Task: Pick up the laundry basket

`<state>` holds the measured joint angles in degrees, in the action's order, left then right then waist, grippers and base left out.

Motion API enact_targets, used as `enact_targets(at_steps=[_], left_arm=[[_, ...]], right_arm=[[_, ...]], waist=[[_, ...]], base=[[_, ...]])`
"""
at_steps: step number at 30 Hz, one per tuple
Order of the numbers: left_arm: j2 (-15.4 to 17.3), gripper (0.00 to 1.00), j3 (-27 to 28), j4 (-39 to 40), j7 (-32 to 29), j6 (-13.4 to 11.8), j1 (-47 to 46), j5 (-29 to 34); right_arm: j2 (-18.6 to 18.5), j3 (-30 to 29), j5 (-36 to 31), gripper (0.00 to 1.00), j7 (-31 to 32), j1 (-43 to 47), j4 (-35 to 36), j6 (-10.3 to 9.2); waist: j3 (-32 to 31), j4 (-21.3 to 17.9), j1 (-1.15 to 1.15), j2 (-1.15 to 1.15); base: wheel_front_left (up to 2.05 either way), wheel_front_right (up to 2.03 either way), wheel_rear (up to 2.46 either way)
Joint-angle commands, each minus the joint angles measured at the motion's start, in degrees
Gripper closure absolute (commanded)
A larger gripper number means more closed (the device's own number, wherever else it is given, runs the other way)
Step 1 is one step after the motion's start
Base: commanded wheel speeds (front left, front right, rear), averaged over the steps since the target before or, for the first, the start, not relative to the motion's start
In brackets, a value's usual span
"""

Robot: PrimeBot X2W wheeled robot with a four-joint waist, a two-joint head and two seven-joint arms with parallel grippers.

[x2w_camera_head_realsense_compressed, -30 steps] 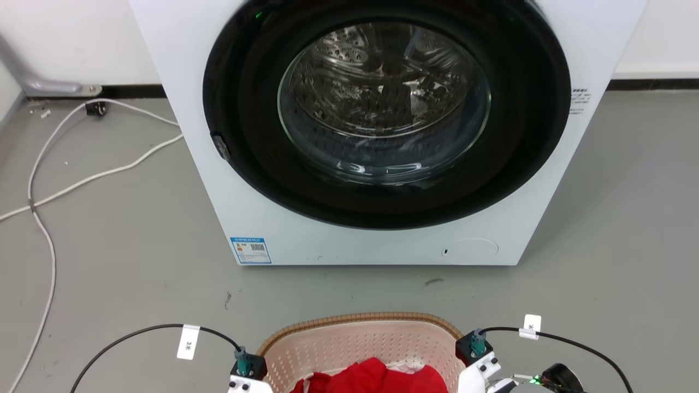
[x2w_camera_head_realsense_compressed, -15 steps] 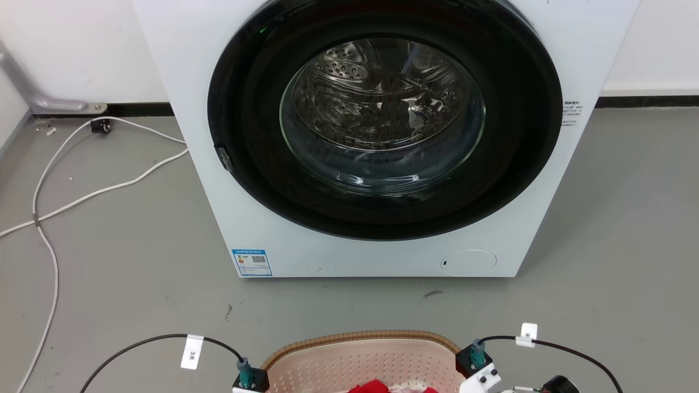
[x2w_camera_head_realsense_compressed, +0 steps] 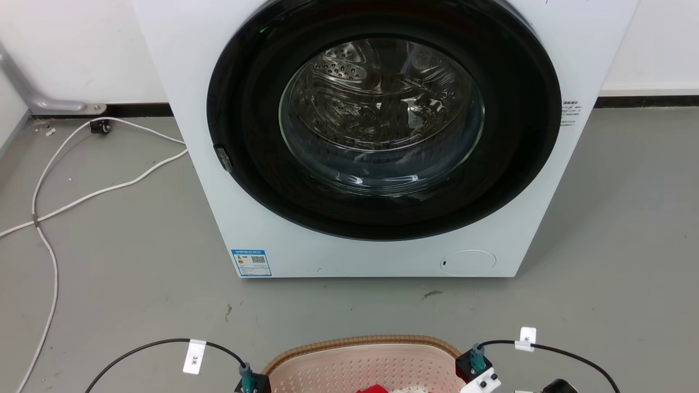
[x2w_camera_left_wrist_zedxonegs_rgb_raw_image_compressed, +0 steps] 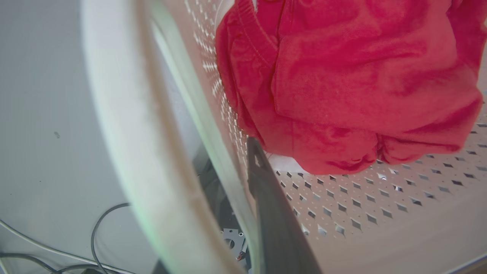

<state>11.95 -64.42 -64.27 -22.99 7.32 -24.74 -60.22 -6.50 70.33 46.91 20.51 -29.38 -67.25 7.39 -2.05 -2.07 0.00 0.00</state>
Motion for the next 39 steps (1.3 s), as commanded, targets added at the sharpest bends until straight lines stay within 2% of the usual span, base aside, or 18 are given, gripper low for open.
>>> enact_targets(at_steps=[1, 39], left_arm=[[-0.6, 1.00, -0.5, 0.4, 0.6, 0.2, -1.1, -0.1], [-0.8, 1.00, -6.5, -0.7, 2.4, 0.2, -2.8, -5.2]], right_arm=[[0.3, 0.7, 0.0, 1.00, -0.2, -0.5, 0.1, 0.18], [0.7, 3.2, 2.0, 1.00, -1.8, -1.3, -1.1, 0.18]], waist=[[0.0, 0.0, 0.00, 0.00], [0.2, 0.1, 0.00, 0.00]], base=[[0.00, 0.00, 0.00], [0.00, 0.00, 0.00]])
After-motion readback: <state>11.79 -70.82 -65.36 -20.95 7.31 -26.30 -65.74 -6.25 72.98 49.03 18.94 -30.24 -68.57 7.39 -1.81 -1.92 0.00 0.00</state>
